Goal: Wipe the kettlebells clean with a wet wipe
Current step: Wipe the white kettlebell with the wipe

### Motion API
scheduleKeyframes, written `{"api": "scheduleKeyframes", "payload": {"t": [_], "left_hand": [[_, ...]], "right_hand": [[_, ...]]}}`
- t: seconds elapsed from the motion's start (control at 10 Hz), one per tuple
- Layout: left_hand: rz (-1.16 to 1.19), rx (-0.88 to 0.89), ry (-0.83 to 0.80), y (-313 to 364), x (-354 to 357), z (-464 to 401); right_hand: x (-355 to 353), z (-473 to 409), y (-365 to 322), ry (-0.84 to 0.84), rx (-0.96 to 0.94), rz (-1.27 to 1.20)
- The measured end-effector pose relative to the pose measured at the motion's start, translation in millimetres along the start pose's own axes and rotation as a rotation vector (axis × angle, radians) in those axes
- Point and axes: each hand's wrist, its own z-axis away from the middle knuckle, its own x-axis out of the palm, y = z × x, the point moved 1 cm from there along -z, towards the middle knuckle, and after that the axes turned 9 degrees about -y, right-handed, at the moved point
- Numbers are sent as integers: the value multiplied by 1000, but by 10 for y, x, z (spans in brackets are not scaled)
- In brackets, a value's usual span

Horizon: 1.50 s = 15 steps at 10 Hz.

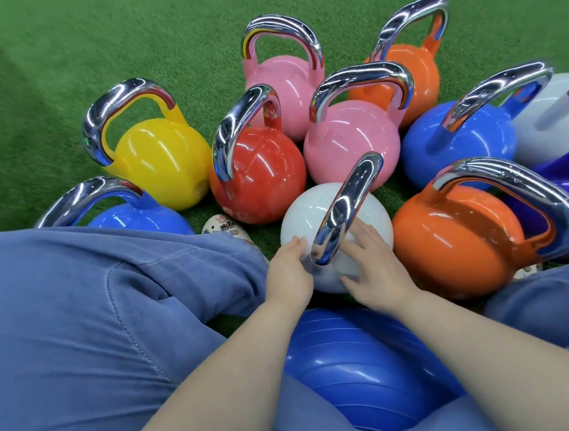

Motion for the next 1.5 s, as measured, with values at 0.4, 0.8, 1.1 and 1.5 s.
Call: {"api": "scheduleKeyframes", "payload": {"t": [0.4,0.8,1.1,1.5], "left_hand": [[470,-264,67,102,162,71],[57,-248,-232,775,-625,-130],[144,-243,-280,972,-917,-164],[7,187,-362,1101,-960,74]], "right_hand": [[207,150,-229,203,238,-131],[-223,19,-479,250,606,-973],[-406,41,-345,220,625,-1182],[-721,-3,-405,439,472,-1055]]}}
